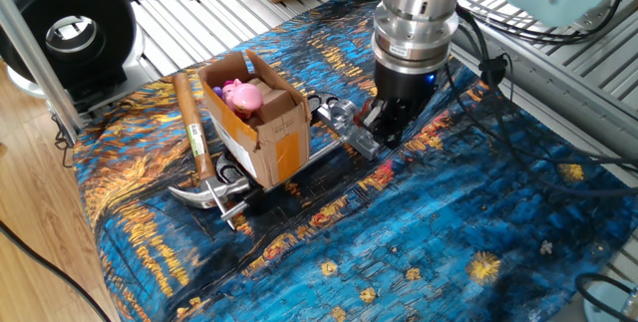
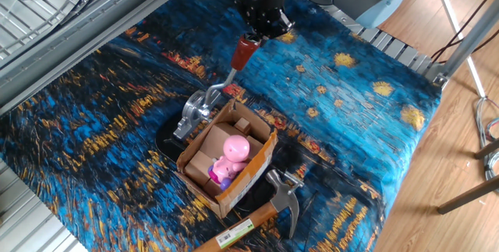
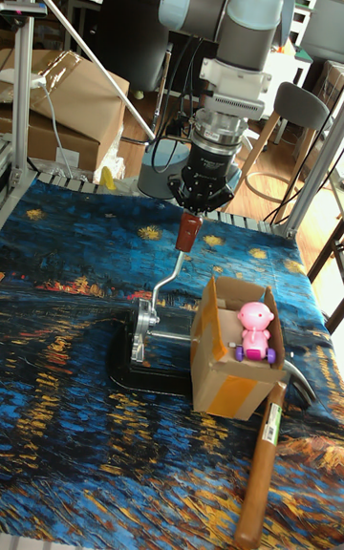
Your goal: Push down the lever
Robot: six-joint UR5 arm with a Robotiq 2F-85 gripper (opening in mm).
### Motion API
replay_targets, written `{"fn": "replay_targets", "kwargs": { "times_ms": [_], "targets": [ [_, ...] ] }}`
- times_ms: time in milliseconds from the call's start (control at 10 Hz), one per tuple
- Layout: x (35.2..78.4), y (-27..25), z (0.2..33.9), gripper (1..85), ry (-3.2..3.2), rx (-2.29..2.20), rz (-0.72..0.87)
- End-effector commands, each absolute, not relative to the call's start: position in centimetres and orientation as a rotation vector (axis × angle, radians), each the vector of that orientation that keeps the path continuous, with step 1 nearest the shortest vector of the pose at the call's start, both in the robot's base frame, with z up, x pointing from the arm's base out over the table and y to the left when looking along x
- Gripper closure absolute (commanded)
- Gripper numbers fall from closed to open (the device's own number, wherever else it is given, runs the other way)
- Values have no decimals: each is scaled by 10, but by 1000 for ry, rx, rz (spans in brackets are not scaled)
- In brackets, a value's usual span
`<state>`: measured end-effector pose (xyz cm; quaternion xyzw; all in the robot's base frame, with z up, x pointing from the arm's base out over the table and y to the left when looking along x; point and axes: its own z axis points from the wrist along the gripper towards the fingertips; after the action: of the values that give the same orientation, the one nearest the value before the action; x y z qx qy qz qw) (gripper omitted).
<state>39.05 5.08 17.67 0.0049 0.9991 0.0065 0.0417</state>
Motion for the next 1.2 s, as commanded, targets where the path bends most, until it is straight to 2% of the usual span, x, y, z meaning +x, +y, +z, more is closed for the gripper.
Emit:
{"fn": "replay_targets", "kwargs": {
  "times_ms": [0, 600, 800, 900, 1100],
  "targets": [
    [399, 49, 183, 840, 3018, 18, 5],
    [415, 48, 193, 840, 2973, -22, -5],
    [441, 49, 215, 840, 2913, -36, -51],
    [451, 61, 228, 840, 2907, -22, -25],
    [455, 62, 228, 840, 2900, -36, -9]
  ]
}}
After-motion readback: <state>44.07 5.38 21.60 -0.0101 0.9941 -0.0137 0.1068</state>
